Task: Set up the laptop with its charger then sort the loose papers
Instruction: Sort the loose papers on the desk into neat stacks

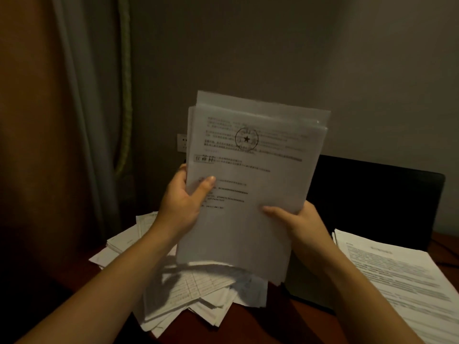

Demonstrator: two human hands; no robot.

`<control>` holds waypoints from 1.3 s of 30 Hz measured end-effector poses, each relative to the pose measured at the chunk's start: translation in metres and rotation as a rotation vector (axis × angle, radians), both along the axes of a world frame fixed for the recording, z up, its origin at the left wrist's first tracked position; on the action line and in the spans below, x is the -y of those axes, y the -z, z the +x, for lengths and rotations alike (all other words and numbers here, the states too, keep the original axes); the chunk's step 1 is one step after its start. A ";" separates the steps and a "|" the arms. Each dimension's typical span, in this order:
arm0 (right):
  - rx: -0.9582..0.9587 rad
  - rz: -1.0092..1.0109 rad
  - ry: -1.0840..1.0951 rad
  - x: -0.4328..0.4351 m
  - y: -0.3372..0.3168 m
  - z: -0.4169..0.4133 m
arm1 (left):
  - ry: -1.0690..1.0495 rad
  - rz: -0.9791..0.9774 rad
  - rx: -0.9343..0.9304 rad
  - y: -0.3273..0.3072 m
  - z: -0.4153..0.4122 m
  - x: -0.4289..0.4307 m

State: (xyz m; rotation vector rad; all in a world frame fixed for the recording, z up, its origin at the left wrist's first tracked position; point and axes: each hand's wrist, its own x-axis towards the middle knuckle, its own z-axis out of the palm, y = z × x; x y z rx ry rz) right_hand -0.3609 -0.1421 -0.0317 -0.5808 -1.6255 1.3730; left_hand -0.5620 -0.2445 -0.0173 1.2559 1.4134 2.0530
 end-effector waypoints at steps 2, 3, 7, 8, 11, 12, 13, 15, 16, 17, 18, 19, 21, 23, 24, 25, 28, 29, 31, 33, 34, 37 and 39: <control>0.031 -0.060 -0.006 0.004 0.020 -0.001 | -0.013 -0.102 0.024 0.022 -0.004 0.001; 0.048 -0.089 -0.011 0.006 0.029 -0.002 | -0.015 -0.157 0.039 0.033 -0.005 0.001; 0.078 -0.095 -0.016 0.007 0.038 -0.003 | 0.019 -0.235 0.109 0.046 -0.008 0.004; 0.069 -0.092 -0.022 0.006 0.036 -0.003 | 0.046 -0.234 0.104 0.042 -0.010 0.005; 0.036 -0.122 -0.058 0.008 0.034 -0.003 | 0.149 -0.275 0.072 0.033 -0.019 0.007; 0.050 -0.125 -0.058 0.008 0.036 -0.003 | 0.176 -0.308 0.054 0.034 -0.021 0.007; 0.081 -0.118 -0.044 0.008 0.039 -0.003 | 0.192 -0.348 0.028 0.036 -0.022 0.007; 0.147 -0.095 -0.008 0.008 0.047 -0.004 | 0.188 -0.413 -0.029 0.043 -0.022 0.006; 0.169 -0.084 0.009 0.007 0.049 -0.003 | 0.178 -0.427 -0.054 0.045 -0.021 0.005; 0.192 -0.078 0.020 0.006 0.050 -0.002 | 0.170 -0.429 -0.077 0.047 -0.021 0.004; 0.215 -0.074 0.022 0.005 0.049 0.001 | 0.163 -0.423 -0.089 0.047 -0.021 0.003; 0.237 -0.082 0.014 0.005 0.046 0.004 | 0.161 -0.417 -0.093 0.045 -0.020 0.003; 0.260 -0.130 -0.037 0.003 0.038 0.016 | 0.181 -0.406 -0.084 0.040 -0.013 0.001; 0.288 -0.127 -0.085 0.002 0.030 0.033 | 0.207 -0.403 -0.072 0.037 -0.002 -0.002; 0.313 -0.101 -0.080 0.001 0.027 0.043 | 0.219 -0.403 -0.067 0.036 0.006 -0.005; 0.327 -0.073 -0.058 0.001 0.025 0.053 | 0.232 -0.402 -0.067 0.036 0.016 -0.008; 0.312 -0.020 0.106 0.003 0.023 0.088 | 0.309 -0.372 -0.019 0.044 0.054 -0.020; 0.307 -0.008 0.190 0.003 0.025 0.102 | 0.346 -0.354 0.022 0.046 0.070 -0.024; 0.309 0.014 0.340 0.004 0.028 0.130 | 0.404 -0.313 0.077 0.053 0.101 -0.035; 0.312 0.004 0.440 0.005 0.031 0.160 | 0.383 -0.309 0.051 0.061 0.128 -0.049; 0.308 -0.010 0.470 0.007 0.033 0.176 | 0.375 -0.321 0.042 0.064 0.140 -0.054; 0.376 -0.045 0.529 0.007 0.039 0.219 | 0.412 -0.374 0.001 0.070 0.177 -0.068; 0.466 -0.050 0.568 0.006 0.043 0.245 | 0.445 -0.411 -0.037 0.072 0.198 -0.074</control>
